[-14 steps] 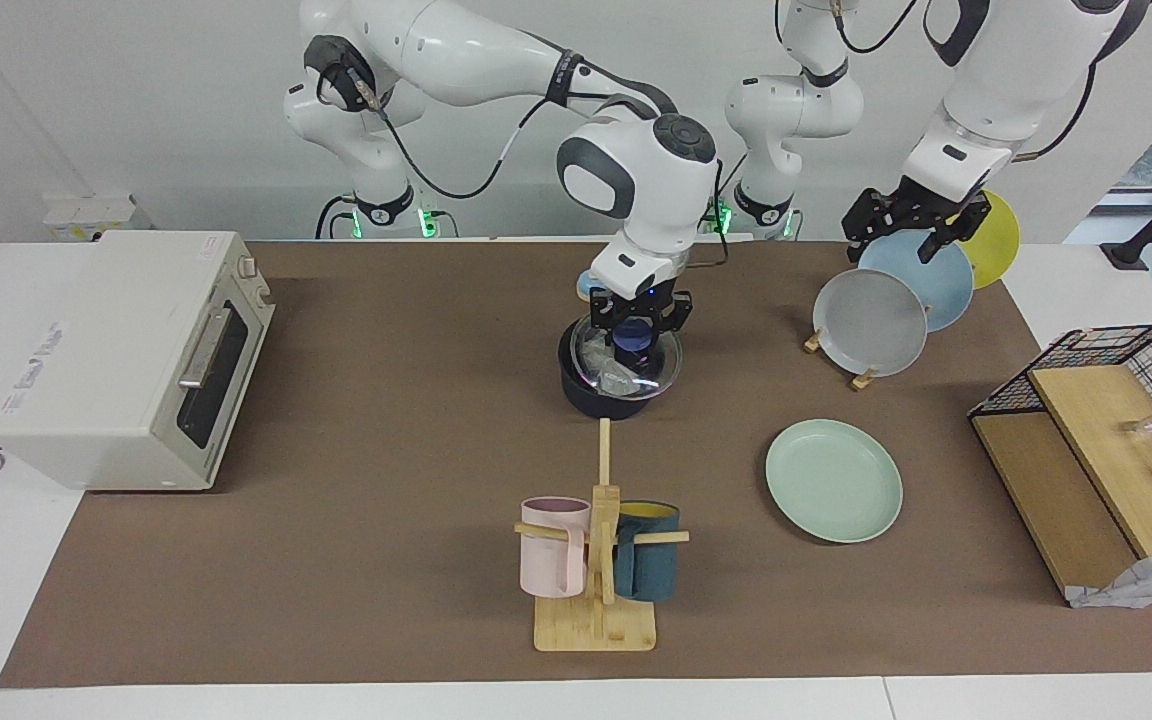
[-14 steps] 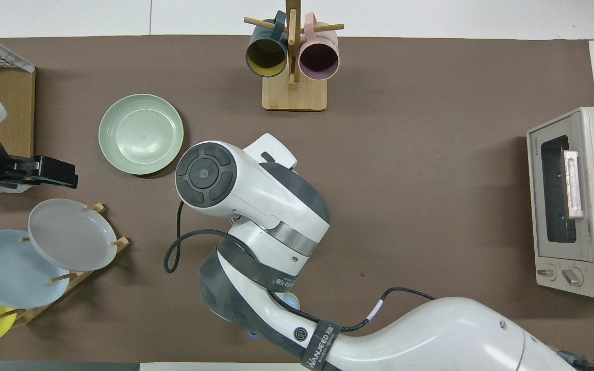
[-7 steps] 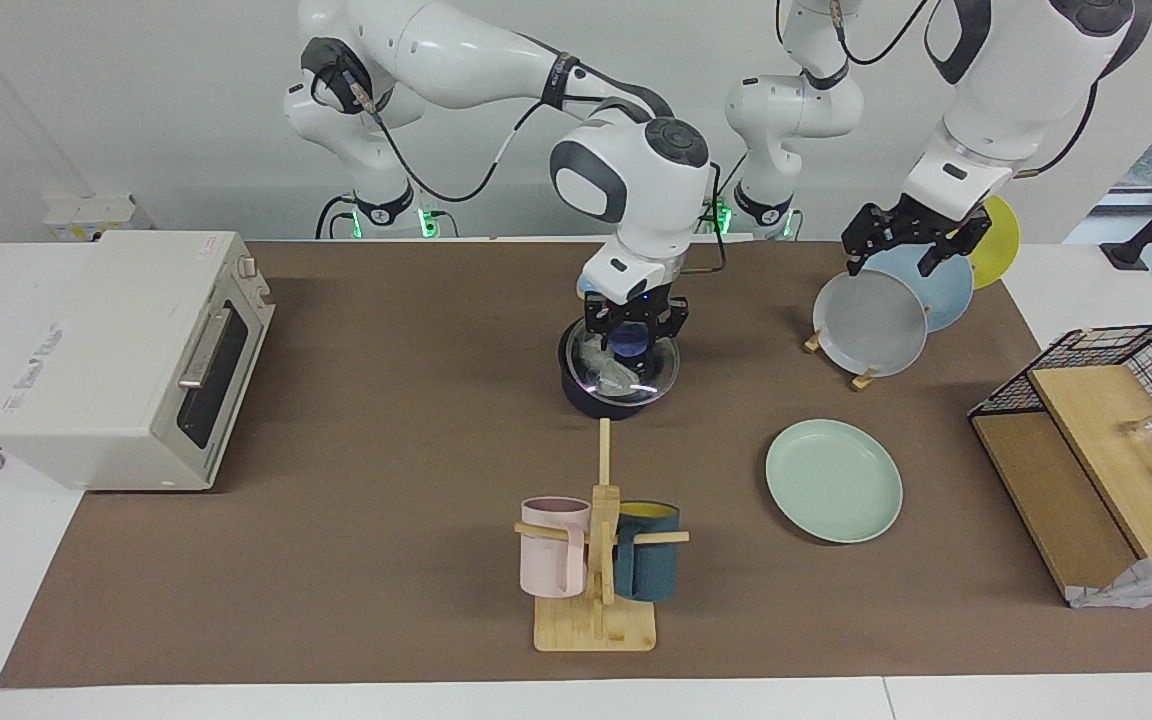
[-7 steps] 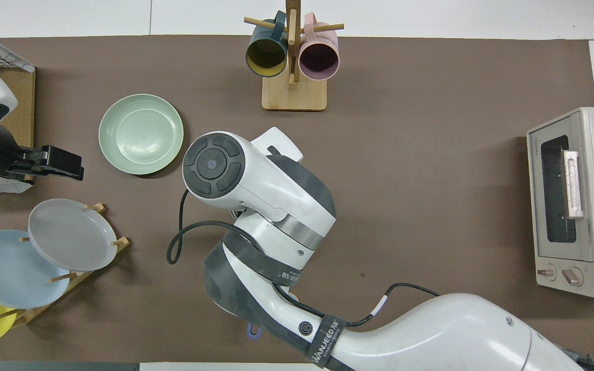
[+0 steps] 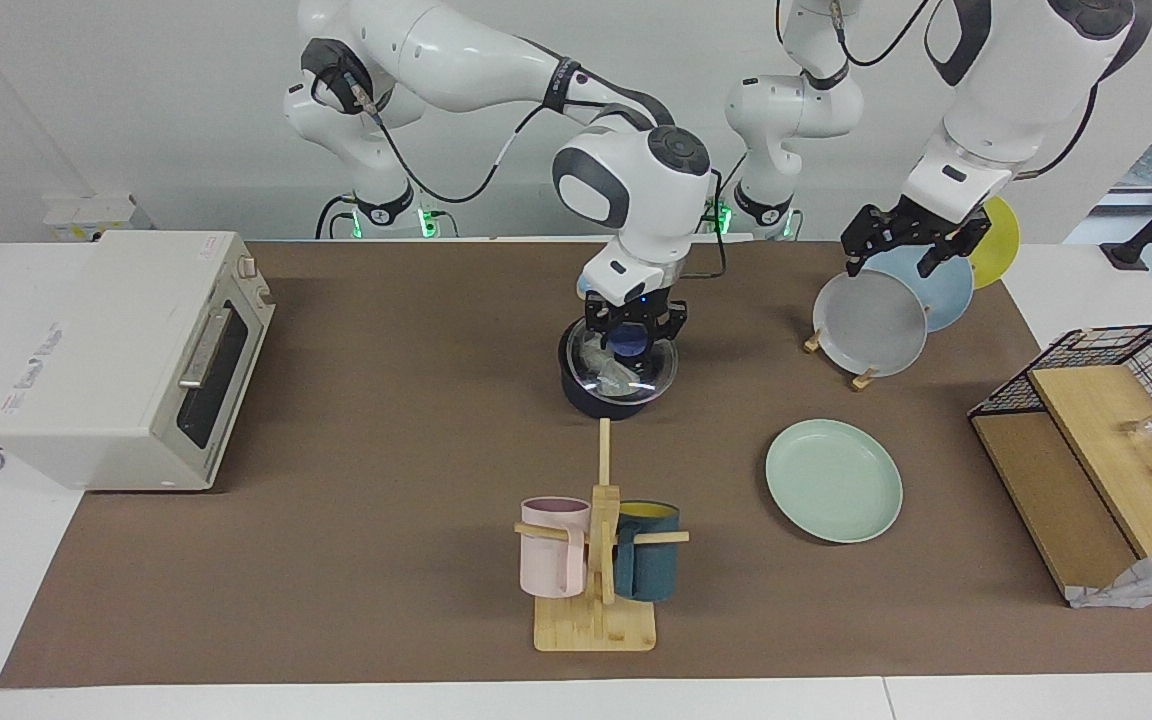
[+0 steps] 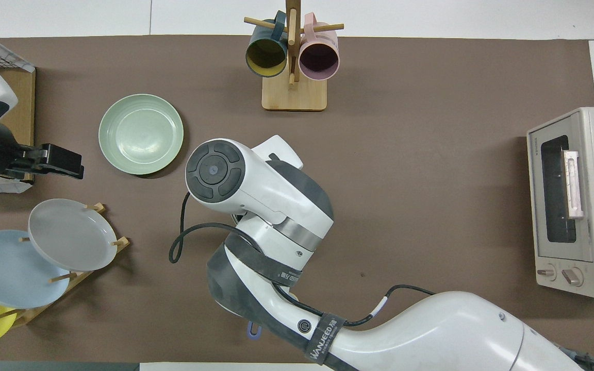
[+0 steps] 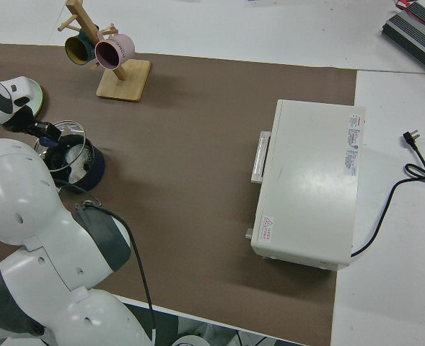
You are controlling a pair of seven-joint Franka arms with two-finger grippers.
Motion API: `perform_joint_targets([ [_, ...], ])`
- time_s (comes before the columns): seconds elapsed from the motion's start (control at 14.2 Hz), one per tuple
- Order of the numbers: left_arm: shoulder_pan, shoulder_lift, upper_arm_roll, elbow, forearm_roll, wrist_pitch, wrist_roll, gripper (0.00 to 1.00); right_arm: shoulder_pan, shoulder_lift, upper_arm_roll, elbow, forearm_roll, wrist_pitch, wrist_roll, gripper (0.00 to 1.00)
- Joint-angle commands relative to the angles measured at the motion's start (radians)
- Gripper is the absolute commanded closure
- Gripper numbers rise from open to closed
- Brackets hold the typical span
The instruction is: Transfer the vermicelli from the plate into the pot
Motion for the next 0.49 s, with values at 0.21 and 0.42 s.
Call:
perform_joint_targets([
  [0.21,0.014,-0.009,-0.009,0.025,0.009,-0.026,0.003,0.00,-0.037,-0.037,0.030,-0.088,-0.005,0.056,0.039,1.00],
  [0.42,0.016,-0.010,-0.009,0.020,0.014,-0.028,0.008,0.00,-0.035,-0.041,0.041,-0.089,-0.005,0.042,0.047,1.00],
])
